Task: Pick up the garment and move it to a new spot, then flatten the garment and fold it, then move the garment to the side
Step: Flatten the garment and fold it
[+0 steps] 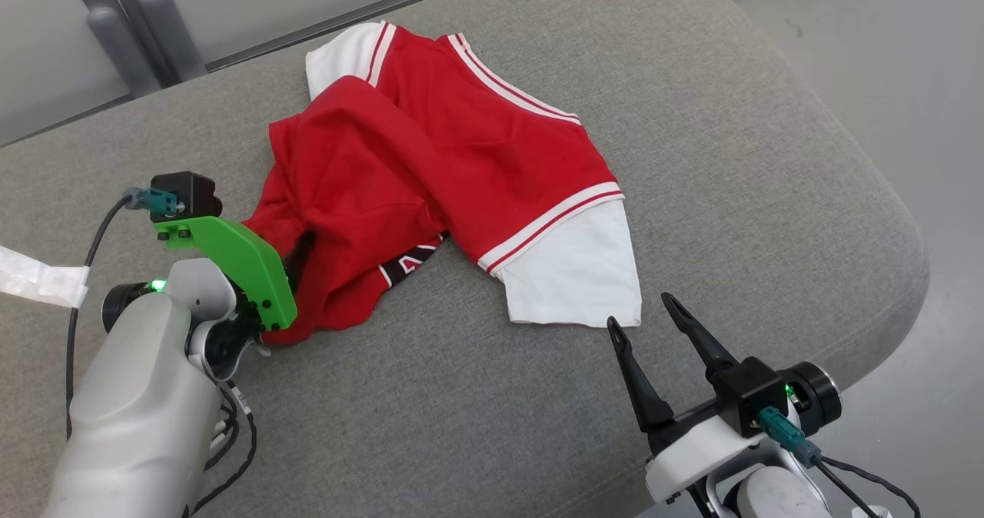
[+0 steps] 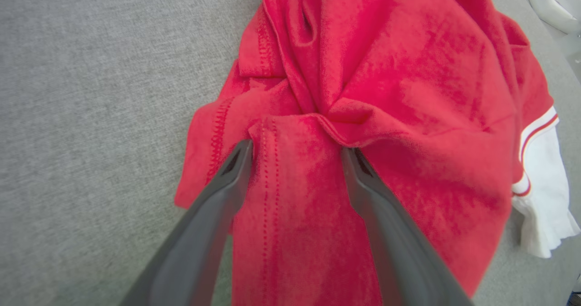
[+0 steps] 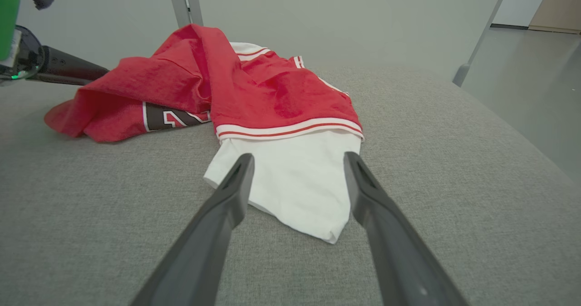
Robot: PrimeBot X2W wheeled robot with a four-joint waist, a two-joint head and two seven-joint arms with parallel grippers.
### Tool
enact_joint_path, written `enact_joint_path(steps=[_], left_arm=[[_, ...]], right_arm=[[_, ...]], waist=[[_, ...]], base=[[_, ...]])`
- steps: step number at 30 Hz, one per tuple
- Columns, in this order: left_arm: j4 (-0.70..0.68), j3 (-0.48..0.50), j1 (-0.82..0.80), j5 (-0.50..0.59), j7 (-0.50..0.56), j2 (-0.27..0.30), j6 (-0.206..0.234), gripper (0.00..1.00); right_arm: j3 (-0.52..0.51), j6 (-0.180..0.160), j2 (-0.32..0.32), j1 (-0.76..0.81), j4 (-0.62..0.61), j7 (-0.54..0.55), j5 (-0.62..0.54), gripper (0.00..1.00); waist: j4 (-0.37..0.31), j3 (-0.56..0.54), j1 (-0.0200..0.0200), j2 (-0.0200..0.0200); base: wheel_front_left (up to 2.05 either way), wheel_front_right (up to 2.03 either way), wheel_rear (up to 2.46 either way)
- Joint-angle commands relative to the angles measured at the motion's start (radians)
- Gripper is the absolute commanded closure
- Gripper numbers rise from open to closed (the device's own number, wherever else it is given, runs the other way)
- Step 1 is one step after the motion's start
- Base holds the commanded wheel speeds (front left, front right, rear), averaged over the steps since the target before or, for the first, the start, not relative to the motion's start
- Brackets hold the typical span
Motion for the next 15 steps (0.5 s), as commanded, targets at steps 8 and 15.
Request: enact_joint_path(steps=[8,15], left_arm=[[-0.055,-0.085,0.001,-0.043,-0.028,0.017,-0.004,1.00],[-0.163,-0.129,0.049,-0.077,-0.194,0.036,-0.003,1.00]], right_arm=[[-0.015,-0.002,0.001,-0.003,-0.003,-0.003,-0.003,0.00],[-0.033,-0.002,0.000,0.009,-0.007,-0.003,-0.011,0.00]], waist=[[0.023,0.000,0.0000,0.0000],[0.096,-0.018,0.0000,0.0000]], base=[[0.00,0.00,0.00],[0.00,0.00,0.00]])
